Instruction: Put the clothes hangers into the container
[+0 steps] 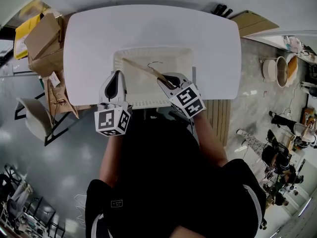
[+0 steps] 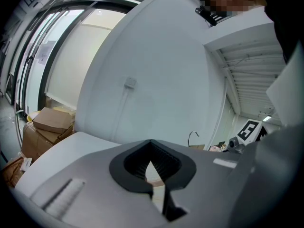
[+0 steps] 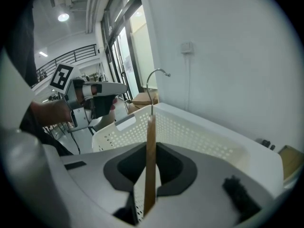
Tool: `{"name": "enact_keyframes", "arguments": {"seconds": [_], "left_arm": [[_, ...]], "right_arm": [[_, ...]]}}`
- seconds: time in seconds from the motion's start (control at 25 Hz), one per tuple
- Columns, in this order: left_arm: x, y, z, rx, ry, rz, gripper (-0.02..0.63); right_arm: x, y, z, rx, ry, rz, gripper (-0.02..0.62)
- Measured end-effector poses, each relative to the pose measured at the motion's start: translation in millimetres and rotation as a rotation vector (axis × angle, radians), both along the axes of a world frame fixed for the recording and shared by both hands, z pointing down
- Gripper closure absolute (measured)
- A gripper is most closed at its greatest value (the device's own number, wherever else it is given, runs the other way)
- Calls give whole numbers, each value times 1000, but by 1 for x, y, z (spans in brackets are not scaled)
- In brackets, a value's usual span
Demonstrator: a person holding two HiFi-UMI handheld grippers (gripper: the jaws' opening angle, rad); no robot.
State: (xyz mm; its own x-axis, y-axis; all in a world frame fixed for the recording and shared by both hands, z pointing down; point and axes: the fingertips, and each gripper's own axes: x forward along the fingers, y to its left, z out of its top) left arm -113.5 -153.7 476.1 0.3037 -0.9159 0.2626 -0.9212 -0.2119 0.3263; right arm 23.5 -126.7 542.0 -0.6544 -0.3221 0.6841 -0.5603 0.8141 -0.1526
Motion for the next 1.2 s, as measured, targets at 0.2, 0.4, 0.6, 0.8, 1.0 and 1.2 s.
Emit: {"name": "enact_keyframes", "arguments": {"seconds": [0.2, 0.4, 0.6, 0.8, 1.0, 1.2], "left_arm": [[-1, -2, 1, -6, 1, 0, 603], [-2, -4, 3, -13, 0, -1, 603], [-3, -3, 6, -16, 0, 0, 603], [-7, -4, 6, -20, 3, 2, 603], [-8, -4, 7, -21, 4, 2, 603], [-10, -5, 9, -23, 4, 5, 603]], "right_arm": [[-1, -1, 7, -24, 21, -5, 532], [-1, -3, 13, -43, 35, -4, 532], [-1, -1, 21, -57, 47, -6, 532], [-5, -4, 23, -65, 52, -3, 532], [-5, -5, 27, -72, 57, -5, 532], [-6, -8, 29, -75, 54, 1, 532]]}}
